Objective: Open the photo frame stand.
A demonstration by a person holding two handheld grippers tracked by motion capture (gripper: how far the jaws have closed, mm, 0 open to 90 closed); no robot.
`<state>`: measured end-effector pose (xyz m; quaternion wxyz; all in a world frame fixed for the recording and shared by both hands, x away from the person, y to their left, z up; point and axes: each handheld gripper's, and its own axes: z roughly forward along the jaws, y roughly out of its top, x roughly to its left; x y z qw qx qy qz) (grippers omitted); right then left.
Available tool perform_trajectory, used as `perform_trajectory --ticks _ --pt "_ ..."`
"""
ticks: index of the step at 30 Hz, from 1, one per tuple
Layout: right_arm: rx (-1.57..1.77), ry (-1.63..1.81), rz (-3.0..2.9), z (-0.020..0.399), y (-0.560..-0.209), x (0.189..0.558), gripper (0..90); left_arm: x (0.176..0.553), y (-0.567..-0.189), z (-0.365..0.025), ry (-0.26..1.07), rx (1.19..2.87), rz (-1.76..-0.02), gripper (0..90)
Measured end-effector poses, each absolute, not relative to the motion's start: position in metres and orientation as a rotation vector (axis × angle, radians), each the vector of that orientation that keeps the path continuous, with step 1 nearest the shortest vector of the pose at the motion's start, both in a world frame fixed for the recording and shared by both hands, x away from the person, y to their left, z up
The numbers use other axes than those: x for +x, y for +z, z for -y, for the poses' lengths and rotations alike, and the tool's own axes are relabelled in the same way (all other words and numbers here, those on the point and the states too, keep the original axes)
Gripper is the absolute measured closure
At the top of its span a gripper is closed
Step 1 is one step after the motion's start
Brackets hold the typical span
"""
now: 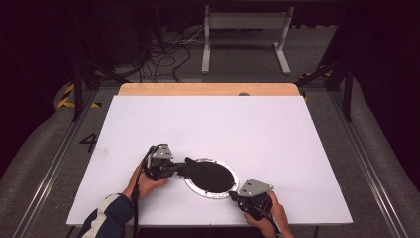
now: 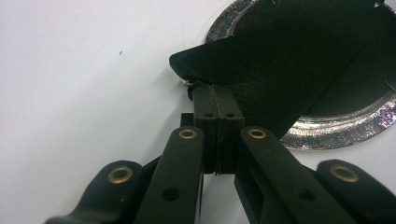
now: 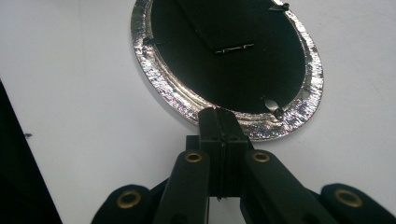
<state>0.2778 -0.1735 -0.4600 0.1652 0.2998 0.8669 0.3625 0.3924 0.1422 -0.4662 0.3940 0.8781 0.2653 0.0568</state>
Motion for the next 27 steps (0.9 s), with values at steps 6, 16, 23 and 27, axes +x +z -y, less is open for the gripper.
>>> perform_trajectory --ticks 6,16,23,27 --pt "0.866 1.022 -2.467 0.174 -0.459 0.279 90.0 0.391 -0.465 -0.143 0.143 2.240 -0.664 90.0" --pt "0.948 1.003 -2.433 0.181 -0.458 0.300 90.0 0.382 -0.465 -0.150 0.106 2.250 -0.653 90.0" --pt "0.993 0.966 -2.377 0.182 -0.458 0.317 90.0 0.373 -0.465 -0.150 0.099 2.259 -0.628 90.0" --pt "1.026 0.967 -2.354 0.185 -0.458 0.330 90.0 0.364 -0.465 -0.147 0.109 2.271 -0.602 90.0"
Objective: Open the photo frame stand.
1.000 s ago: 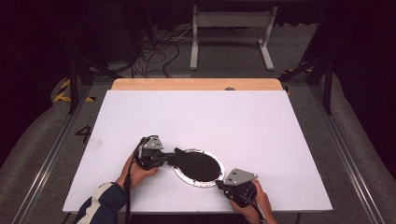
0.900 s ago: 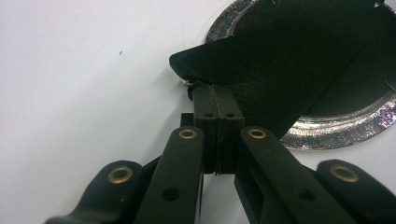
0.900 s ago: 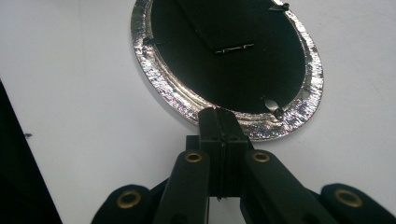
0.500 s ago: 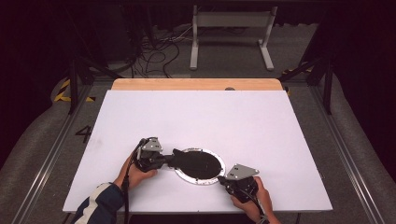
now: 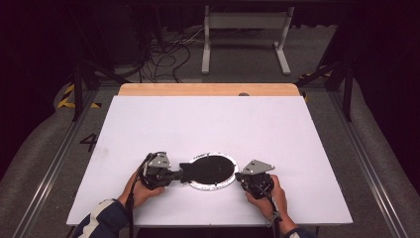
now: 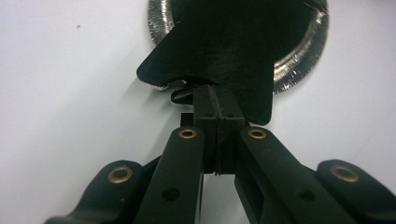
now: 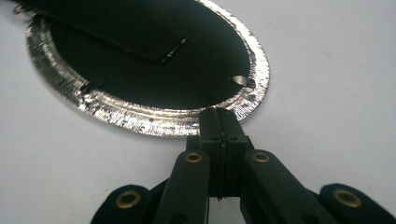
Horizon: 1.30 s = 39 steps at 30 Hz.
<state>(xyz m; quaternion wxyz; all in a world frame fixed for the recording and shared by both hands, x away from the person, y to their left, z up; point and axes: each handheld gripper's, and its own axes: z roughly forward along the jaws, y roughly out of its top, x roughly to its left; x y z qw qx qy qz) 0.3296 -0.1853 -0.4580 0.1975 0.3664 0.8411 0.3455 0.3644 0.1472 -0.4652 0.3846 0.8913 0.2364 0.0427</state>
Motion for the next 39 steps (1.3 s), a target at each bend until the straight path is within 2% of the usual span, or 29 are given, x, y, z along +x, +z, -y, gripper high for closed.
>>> perform_trajectory --ticks 11,15,18,22,28,39 --pt "1.079 0.950 -2.290 0.191 -0.459 0.351 90.0 0.347 -0.464 -0.137 0.159 2.302 -0.556 90.0" --pt "1.078 0.967 -2.308 0.193 -0.459 0.346 90.0 0.349 -0.463 -0.140 0.126 2.301 -0.525 89.5" --pt "1.068 0.991 -2.334 0.192 -0.459 0.339 90.0 0.351 -0.460 -0.142 0.167 2.320 -0.517 89.8" --pt "1.021 1.023 -2.388 0.187 -0.459 0.324 90.0 0.362 -0.449 -0.154 0.223 2.220 -0.591 89.5" --pt "1.003 1.050 -2.434 0.181 -0.459 0.320 90.0 0.380 -0.454 -0.145 0.276 2.210 -0.644 85.1" --pt "0.977 1.035 -2.411 0.175 -0.460 0.319 90.0 0.389 -0.465 -0.141 0.172 2.244 -0.653 89.8"
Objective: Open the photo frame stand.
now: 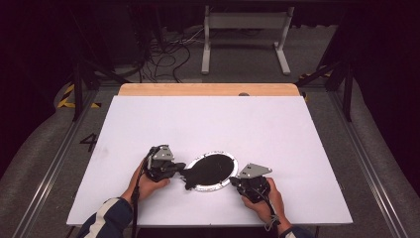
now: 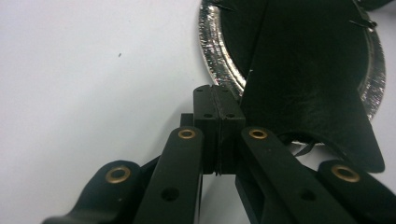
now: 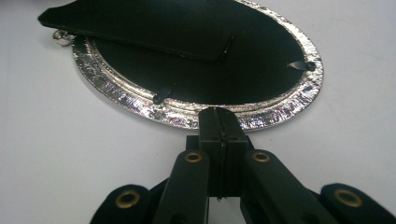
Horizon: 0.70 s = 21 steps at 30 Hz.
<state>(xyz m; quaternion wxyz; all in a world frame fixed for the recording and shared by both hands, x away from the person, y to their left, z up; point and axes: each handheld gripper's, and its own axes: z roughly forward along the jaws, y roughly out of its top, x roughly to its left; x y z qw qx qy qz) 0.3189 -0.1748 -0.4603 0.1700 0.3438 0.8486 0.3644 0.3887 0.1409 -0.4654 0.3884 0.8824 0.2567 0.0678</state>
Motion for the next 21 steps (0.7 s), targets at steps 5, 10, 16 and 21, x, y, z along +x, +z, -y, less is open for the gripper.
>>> perform_trajectory --ticks 5,10,16,21 --pt "0.985 1.024 -2.397 0.174 -0.460 0.325 90.0 0.375 -0.465 -0.137 0.168 2.254 -0.626 90.0" --pt "1.001 0.993 -2.385 0.174 -0.459 0.337 90.0 0.362 -0.465 -0.134 0.175 2.266 -0.617 90.0" --pt "0.987 0.958 -2.342 0.174 -0.459 0.351 90.0 0.353 -0.467 -0.129 0.131 2.257 -0.571 89.5" --pt "1.050 0.962 -2.285 0.177 -0.461 0.376 90.0 0.345 -0.467 -0.115 0.127 2.264 -0.526 89.4"
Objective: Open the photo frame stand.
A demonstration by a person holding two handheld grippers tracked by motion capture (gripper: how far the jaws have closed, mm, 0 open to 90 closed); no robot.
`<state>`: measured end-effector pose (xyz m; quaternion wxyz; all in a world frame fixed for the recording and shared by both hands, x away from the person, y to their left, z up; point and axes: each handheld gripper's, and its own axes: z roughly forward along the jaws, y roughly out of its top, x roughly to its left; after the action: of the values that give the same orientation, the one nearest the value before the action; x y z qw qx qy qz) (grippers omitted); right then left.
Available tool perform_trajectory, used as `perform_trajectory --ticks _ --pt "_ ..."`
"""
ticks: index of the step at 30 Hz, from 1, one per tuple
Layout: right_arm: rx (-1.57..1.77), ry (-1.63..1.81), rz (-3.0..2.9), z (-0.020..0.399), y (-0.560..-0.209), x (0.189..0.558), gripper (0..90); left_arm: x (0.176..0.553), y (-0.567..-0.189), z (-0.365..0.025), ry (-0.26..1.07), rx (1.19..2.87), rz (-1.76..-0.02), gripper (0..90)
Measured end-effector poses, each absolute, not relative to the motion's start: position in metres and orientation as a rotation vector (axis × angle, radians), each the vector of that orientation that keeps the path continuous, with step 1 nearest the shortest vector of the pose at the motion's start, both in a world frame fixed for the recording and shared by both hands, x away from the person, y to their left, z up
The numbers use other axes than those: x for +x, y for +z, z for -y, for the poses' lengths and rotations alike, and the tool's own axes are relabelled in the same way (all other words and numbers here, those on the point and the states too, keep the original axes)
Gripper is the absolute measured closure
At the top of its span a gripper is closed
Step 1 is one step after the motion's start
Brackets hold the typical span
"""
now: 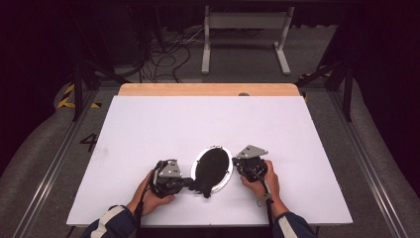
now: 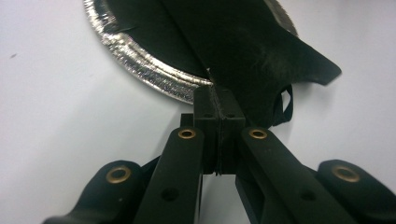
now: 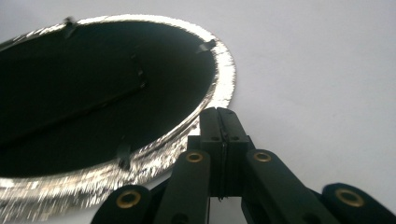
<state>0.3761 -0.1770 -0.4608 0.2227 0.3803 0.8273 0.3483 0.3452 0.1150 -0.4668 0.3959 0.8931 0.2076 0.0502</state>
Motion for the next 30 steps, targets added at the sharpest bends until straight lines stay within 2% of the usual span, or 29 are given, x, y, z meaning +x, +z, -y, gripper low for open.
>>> perform_trajectory --ticks 5,7,18,24,28,30 --pt "1.061 0.968 -2.273 0.180 -0.461 0.386 90.0 0.342 -0.467 -0.108 0.140 2.275 -0.484 89.6" --pt "1.062 0.965 -2.271 0.181 -0.461 0.385 86.4 0.342 -0.466 -0.107 0.145 2.281 -0.478 89.6" --pt "1.047 1.022 -2.412 0.190 -0.457 0.356 90.0 0.339 -0.466 -0.103 0.144 2.288 -0.466 90.0" --pt "1.112 1.030 -2.353 0.188 -0.458 0.360 90.0 0.338 -0.466 -0.099 0.159 2.289 -0.458 89.8" --pt "1.125 1.011 -2.323 0.187 -0.459 0.366 90.0 0.334 -0.467 -0.094 0.240 2.301 -0.421 89.8" --pt "1.136 1.025 -2.311 0.188 -0.460 0.367 90.0 0.335 -0.467 -0.092 0.240 2.303 -0.404 89.9"
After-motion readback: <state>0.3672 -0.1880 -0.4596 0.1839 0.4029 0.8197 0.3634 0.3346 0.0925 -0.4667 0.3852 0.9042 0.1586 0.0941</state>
